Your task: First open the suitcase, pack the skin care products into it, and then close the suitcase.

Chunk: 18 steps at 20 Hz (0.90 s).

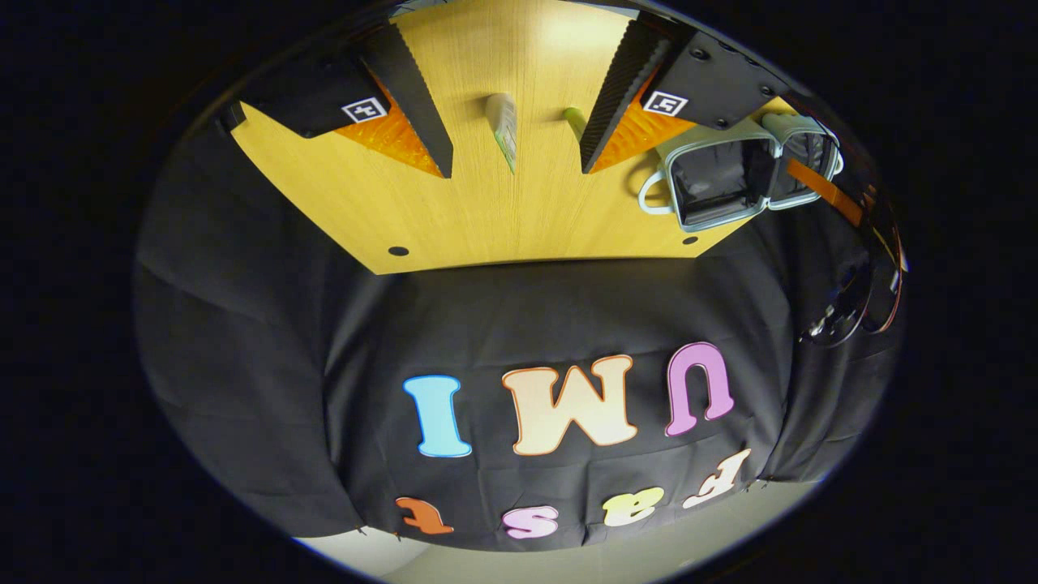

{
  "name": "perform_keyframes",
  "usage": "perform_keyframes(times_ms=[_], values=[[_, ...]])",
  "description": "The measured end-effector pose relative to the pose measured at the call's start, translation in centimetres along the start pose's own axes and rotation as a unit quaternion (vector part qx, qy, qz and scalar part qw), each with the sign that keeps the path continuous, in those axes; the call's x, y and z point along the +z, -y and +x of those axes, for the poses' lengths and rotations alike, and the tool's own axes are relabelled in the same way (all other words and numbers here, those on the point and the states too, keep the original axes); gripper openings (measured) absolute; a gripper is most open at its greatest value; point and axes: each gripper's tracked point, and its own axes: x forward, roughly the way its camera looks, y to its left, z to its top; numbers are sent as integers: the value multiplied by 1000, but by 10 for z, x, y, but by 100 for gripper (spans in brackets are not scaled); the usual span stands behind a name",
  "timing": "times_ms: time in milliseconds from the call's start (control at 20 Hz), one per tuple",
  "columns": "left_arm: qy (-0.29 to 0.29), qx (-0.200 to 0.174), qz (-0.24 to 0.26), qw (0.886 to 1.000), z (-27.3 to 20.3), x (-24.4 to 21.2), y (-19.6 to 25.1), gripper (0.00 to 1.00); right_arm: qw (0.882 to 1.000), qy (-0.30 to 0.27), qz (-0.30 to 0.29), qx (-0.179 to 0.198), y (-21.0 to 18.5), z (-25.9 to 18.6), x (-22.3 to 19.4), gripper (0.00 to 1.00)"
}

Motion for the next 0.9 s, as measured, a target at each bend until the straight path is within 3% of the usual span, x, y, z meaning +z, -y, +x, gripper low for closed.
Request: perform_keyframes(times_ms=[200, 500, 700, 900], values=[[18, -55, 38, 998, 26, 16, 80, 97, 998, -48, -8, 38, 12, 22, -24, 98], [75, -98, 87, 989, 76, 31, 154, 97, 988, -111, -24, 108, 17, 58, -66, 98], [118, -107, 78, 984, 117, 44, 185, 96, 976, -141, -41, 161, 1, 85, -87, 98], [162, -91, 74, 980, 148, 54, 192, 95, 968, -156, -51, 191, -2, 105, -104, 94]])
